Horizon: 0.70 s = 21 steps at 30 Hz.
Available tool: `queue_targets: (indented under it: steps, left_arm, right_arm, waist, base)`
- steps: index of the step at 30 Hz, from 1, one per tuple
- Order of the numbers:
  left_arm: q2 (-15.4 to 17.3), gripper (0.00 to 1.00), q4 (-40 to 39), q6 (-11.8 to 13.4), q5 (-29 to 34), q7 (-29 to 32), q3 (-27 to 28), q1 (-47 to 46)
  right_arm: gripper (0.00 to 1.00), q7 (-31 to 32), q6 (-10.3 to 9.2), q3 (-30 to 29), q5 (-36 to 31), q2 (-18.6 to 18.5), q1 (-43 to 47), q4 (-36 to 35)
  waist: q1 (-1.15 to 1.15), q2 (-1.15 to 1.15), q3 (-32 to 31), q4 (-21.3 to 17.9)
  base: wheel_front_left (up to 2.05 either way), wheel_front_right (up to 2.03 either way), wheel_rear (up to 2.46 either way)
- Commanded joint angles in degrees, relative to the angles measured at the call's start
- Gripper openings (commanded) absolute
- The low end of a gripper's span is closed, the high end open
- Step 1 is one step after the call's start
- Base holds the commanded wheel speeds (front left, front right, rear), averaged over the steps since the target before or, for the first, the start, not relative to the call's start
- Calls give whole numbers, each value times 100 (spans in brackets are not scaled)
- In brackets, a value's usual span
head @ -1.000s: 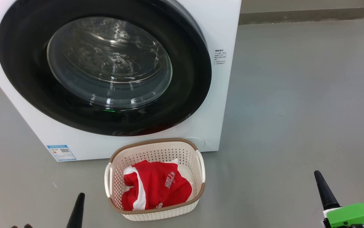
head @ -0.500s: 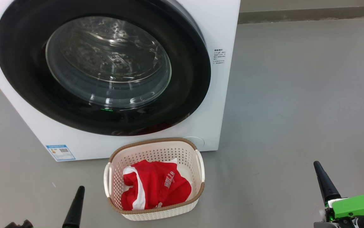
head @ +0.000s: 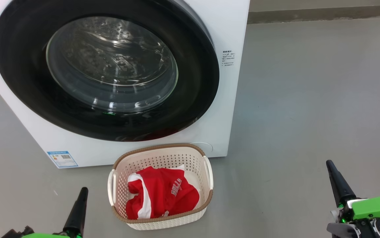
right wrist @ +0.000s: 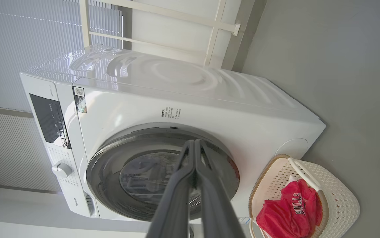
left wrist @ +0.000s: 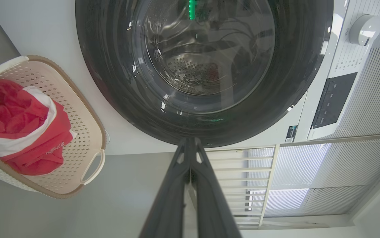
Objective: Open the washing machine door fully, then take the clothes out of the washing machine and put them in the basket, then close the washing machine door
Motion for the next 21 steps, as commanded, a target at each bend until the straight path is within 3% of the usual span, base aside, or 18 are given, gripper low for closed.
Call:
queue_targets:
  steps: [1, 21]
  left_arm:
    - [42, 0, -166, -38, -211, 74, 214, -288]
    - [32, 0, -173, -40, -479, 146, 238, -336]
  right_arm:
    - [0, 63, -3, 66, 196, -35, -335, -200]
    - [0, 137, -3, 53, 423, -27, -394, -219]
  waist:
    - [0, 0, 2, -2]
    - [0, 0, 7, -7]
  base:
    - [0, 0, 0]
    - [0, 0, 0]
